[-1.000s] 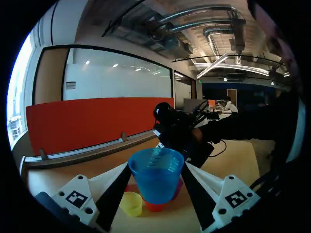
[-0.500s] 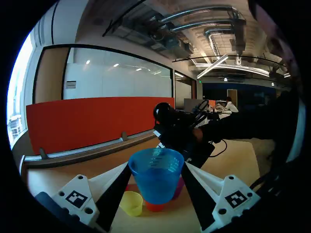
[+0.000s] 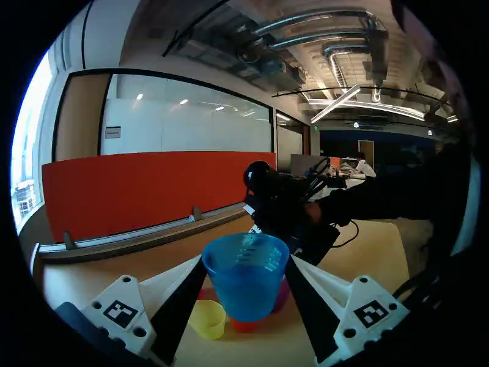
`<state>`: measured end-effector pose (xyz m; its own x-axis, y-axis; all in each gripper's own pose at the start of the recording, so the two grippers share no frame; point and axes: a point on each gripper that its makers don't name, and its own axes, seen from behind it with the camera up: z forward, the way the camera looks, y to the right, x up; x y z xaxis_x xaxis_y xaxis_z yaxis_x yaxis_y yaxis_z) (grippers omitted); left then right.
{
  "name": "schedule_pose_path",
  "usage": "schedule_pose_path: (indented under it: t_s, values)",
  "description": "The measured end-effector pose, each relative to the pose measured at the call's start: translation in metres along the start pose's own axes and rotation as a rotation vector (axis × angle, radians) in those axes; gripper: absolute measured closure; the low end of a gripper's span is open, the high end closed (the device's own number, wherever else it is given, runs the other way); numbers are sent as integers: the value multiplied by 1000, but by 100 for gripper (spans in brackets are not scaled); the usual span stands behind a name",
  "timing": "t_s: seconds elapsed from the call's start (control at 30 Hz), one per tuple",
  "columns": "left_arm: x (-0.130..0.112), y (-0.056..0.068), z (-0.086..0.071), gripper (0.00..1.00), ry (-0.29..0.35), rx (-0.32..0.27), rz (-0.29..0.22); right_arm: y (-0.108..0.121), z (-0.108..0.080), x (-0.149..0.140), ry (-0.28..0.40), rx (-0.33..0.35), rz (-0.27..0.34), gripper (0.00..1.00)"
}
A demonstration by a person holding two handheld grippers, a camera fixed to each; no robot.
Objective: Pour water
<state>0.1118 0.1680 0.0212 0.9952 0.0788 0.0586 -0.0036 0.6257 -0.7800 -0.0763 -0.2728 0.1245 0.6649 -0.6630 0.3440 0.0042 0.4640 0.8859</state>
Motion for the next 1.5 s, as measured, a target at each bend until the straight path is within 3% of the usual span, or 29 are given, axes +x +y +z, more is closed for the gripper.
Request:
schedule_pose_path:
  t_s: [0.4, 0.97, 1.5]
  values:
    - [6, 0, -2, 13, 2, 4, 8, 3, -17, 23, 97, -17, 16, 6]
    - [18, 5, -7, 13, 8, 20, 24, 6, -84, 80, 327, -68, 27, 6]
    - [18, 5, -8, 13, 5, 34, 24, -7, -121, 107, 468, -90, -23, 6]
